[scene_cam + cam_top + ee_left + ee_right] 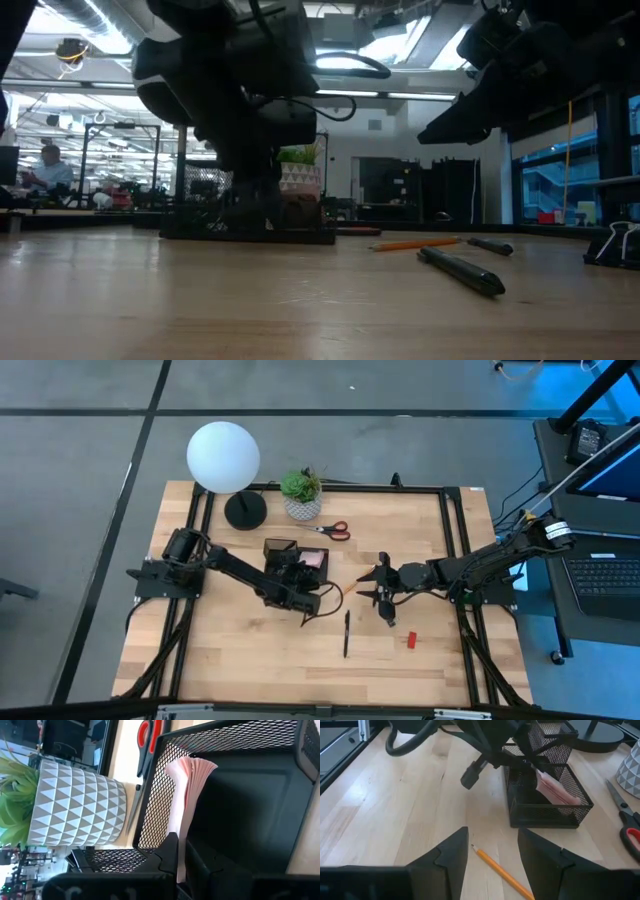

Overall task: Pick and place office supplies into organizer
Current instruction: Put the white notepad into the black desk organizer

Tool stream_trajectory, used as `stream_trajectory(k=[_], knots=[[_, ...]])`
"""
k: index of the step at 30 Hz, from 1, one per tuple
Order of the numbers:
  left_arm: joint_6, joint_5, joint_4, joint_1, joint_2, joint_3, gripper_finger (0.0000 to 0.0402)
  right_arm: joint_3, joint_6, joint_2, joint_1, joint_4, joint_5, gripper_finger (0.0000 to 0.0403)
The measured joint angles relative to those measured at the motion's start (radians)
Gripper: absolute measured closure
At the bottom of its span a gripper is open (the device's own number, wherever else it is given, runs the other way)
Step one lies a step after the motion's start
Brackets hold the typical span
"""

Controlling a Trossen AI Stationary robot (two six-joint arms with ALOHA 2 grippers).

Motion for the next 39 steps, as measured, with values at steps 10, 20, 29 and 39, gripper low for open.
stream_trajectory(k=[10, 20, 29, 39], knots=[[-0.002, 0.040, 0.001, 0.002, -0.003, 0.000, 0.0380, 0.000, -0.003, 0.000, 0.000, -0.001, 0.000, 0.0228], [0.007, 0.083, 0.017, 0.002, -0.007, 0.002, 0.0322, 0.000, -0.002, 0.000, 0.000, -0.002, 0.000, 0.0228], [0.000, 0.123, 0.015, 0.000, -0.043, -0.002, 0.0302, 0.000, -0.002, 0.000, 0.000, -0.002, -0.001, 0.0228], [0.000, 0.131, 0.016, 0.004, -0.049, -0.002, 0.0297, 0.000, -0.003, 0.000, 0.000, -0.003, -0.001, 0.0228]])
